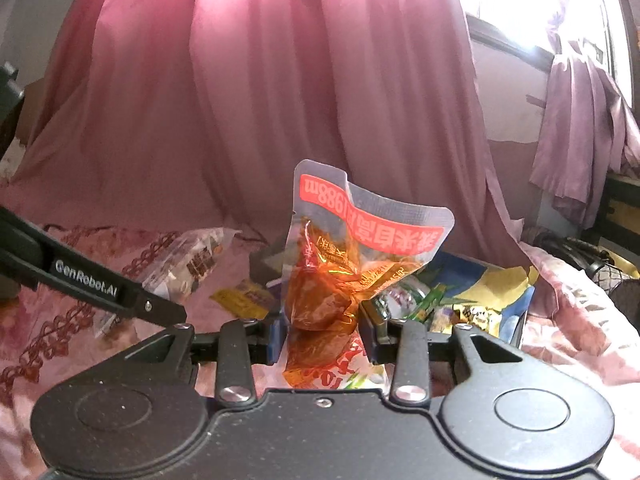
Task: Organize snacks
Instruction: 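Carry the bread bag and orange bag into the grey box and release both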
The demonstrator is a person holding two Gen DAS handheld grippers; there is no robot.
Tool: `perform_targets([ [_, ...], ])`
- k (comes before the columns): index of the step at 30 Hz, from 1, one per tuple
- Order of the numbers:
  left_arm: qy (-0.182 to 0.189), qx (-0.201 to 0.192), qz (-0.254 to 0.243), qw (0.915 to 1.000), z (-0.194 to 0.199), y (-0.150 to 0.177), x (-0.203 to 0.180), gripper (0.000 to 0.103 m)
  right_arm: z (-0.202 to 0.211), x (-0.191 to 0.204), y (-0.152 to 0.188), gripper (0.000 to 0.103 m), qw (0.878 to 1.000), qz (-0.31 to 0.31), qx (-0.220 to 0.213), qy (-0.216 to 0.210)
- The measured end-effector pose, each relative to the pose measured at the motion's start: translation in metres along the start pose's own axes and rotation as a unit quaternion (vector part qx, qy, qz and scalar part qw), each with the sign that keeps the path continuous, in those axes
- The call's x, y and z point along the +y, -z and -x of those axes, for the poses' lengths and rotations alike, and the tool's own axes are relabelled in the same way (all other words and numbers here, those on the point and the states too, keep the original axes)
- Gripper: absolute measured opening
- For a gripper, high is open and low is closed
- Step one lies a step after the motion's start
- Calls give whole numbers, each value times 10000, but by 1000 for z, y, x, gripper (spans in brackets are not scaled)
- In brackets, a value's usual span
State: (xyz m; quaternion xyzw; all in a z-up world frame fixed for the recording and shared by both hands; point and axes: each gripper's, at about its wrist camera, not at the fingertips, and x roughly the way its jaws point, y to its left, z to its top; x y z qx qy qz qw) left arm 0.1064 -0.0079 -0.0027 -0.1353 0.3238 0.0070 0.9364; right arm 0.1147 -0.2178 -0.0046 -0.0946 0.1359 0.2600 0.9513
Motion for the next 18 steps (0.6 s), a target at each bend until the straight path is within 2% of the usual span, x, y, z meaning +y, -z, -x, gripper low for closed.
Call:
perform_targets([
  [18,-48,-244,-70,9997,-29,-27,-17,41,-26,-39,-7,40,9973,-484,-509,225],
])
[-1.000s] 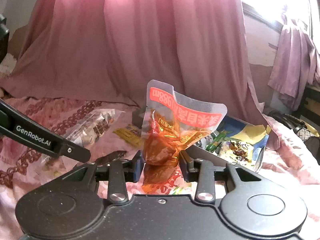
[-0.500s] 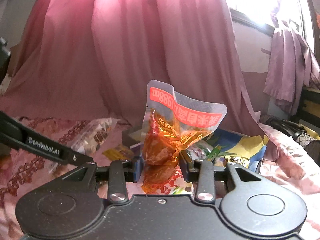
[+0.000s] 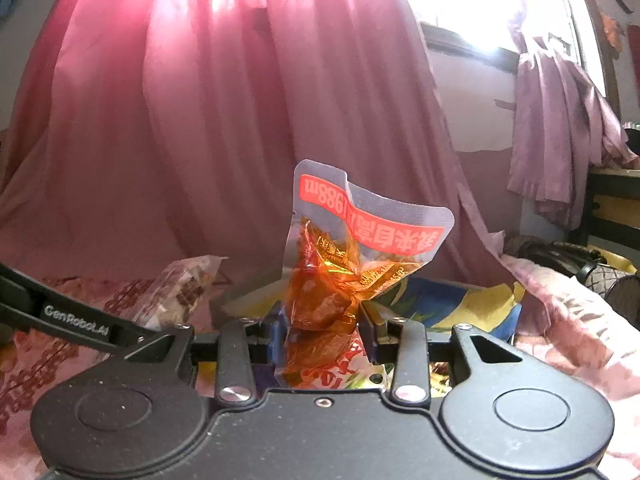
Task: Organize snacks
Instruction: 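Carry the bread bag and orange bag into the grey box and release both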
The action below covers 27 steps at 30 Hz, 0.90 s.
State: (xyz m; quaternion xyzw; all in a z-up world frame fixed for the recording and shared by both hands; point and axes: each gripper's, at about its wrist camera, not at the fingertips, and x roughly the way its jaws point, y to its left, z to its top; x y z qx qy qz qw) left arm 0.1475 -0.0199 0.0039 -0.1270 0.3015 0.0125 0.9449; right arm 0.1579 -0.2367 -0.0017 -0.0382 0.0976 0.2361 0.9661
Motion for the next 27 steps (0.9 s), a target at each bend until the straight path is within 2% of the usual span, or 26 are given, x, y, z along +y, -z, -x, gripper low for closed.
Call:
perform_targets([
  [15,-128,-163,440,9988,-48,-43,-2,41,-62,-49,-11,40,9988,-242,-376,192],
  [20,-226,-71,400,9989,-78,-64,-5,41,-88,-61,-5,40,9993,-319,-119,183],
  [27,-146,35,540,9984,-119,-85,-16,41,-108,-75,3,40,9981,-399,337,322],
])
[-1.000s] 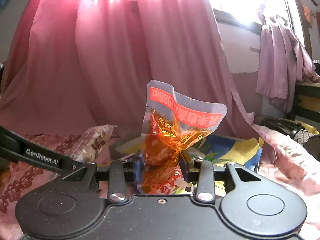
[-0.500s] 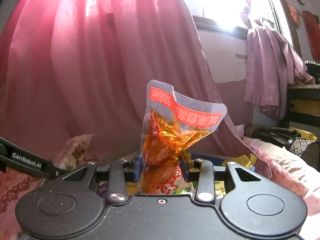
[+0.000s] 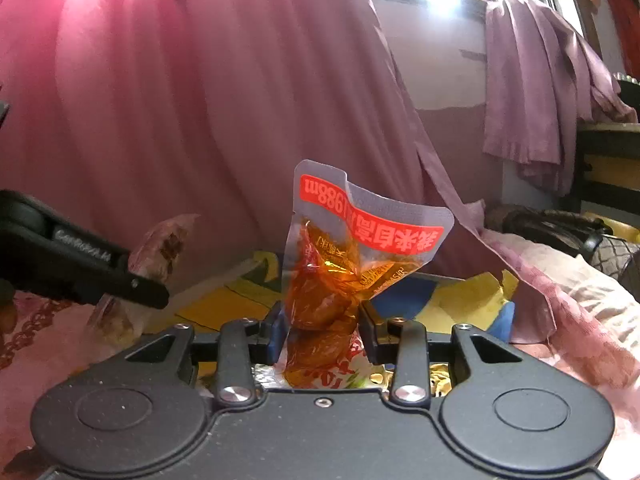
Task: Organize snacks
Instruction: 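Carry the bread bag and orange bag into the grey box and release both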
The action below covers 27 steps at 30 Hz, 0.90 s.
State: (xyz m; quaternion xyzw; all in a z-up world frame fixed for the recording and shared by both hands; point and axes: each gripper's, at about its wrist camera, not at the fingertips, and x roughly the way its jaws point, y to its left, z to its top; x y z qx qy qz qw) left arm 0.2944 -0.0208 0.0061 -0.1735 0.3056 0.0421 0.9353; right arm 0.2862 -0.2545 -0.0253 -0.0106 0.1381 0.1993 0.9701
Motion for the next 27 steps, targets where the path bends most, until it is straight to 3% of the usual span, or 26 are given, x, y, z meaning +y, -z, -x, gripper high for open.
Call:
perform_targets([
  [9,-79,370,-300,9988,-46,-5,-25,41,-22,-7,6,40,9987,-40,500,43],
  [21,-22,620,-217,9978,-61,6,-26,41,-39,-2,12,41,9978,206,624,-83],
  [24,-22,606,-234,9979,-59,7,-25,50,-40,-3,12,46,9979,192,620,-72],
  [27,-70,578,-191,9981,-55,6,-22,67,-39,-3,12,55,9978,199,623,-67],
])
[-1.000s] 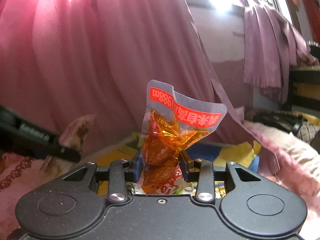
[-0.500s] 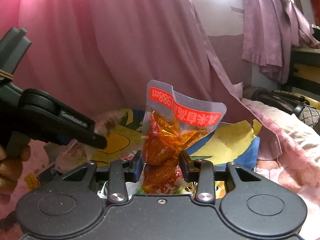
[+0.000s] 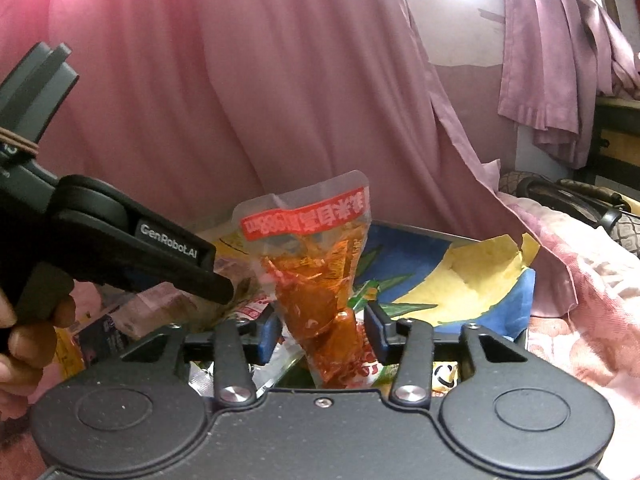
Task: Organize snacks
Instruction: 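Carry the bread bag and orange bag into the grey box and release both, then move both tools back over the jerky packet and blue tube pack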
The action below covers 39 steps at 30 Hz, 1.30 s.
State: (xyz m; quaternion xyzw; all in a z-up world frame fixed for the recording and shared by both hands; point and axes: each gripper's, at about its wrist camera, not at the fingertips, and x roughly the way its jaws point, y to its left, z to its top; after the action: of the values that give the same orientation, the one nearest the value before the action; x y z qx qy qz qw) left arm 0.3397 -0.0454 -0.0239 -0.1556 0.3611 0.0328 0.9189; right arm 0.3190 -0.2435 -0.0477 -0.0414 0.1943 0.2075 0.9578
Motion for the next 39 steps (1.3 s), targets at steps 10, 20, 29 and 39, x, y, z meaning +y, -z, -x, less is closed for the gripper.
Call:
perform_targets([
  [10,-48,-375,157,9992,51,4,16,91,17,5,-9,89,10000,2,-39,-17],
  [20,-138,-955,-139,9952,123,30,25,99,67,13,-14,98,9981,-251,-564,4],
  [29,-156,-1543,-32,9879,179,60,44,102,134,31,-12,102,9910,-419,-1248,228],
  [39,-362,-1592,74,9866,220,105,77,102,199,53,5,102,9888,-481,-1360,388],
])
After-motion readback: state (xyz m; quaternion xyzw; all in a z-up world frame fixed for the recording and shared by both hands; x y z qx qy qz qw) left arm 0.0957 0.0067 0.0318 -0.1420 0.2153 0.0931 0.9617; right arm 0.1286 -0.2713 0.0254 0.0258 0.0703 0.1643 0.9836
